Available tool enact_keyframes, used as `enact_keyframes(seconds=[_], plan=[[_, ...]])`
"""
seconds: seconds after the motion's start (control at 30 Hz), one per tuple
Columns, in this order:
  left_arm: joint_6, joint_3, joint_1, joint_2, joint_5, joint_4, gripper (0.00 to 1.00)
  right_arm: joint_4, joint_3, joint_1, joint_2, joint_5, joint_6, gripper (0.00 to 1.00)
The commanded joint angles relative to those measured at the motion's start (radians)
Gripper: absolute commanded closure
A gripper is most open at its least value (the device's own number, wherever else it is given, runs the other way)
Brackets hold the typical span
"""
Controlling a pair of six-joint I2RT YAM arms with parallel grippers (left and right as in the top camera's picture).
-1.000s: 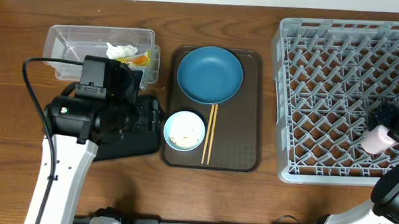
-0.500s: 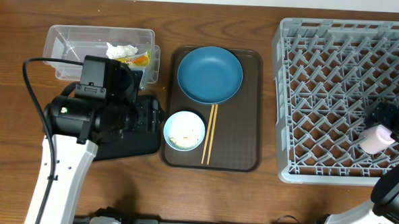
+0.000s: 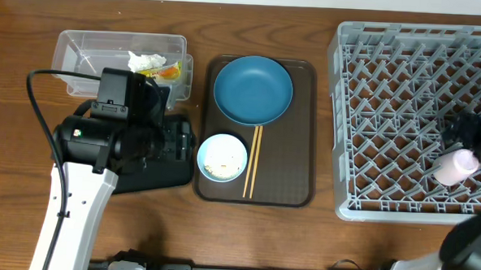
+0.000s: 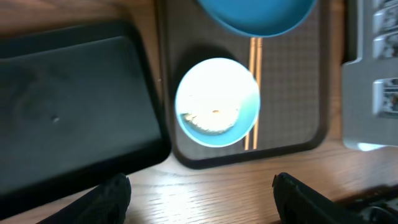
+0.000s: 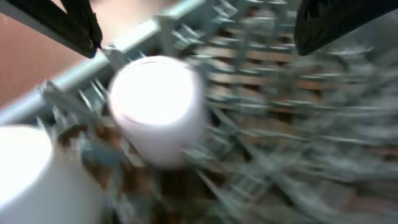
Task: Sort waste into correct bins and load items into the dishwasher rack
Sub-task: 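Release the pink cup in the rack and reach right gripper to blue plate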
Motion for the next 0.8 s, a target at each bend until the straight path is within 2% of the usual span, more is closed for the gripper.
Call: enact_keyframes(seconds=[0.0, 0.1, 0.27, 0.4, 0.53, 0.63, 0.77], plan=[[0.012, -0.001, 0.004, -0.007, -0.075, -0.008, 0.24, 0.044, 0.073, 0.085, -0.141, -0.183, -0.063, 0.04], [-0.036, -0.001, 0.004, -0.007, -0.137, -0.008, 0.23, 0.117, 0.073, 0.193, -0.208, -0.278, -0.063, 0.04], [-0.078, -0.001, 0.004, -0.004, -0.179, -0.011, 0.24, 0.199, 0.071, 0.439, -0.209, -0.283, -0.061, 0.04], [-0.078, -0.001, 0.004, -0.001, -0.179, -0.015, 0.24, 0.254, 0.071, 0.615, -0.143, -0.241, -0.053, 0.05], [-0.078, -0.001, 0.004, -0.001, -0.178, -0.015, 0.24, 0.307, 0.071, 0.750, -0.044, -0.093, 0.011, 0.07], [-0.078, -0.001, 0.004, -0.001, -0.178, -0.015, 0.24, 0.351, 0.071, 0.820, 0.040, 0.007, 0.085, 0.12], [-0.078, -0.001, 0.004, -0.001, -0.178, -0.015, 0.24, 0.415, 0.071, 0.872, 0.151, 0.045, 0.143, 0.21]])
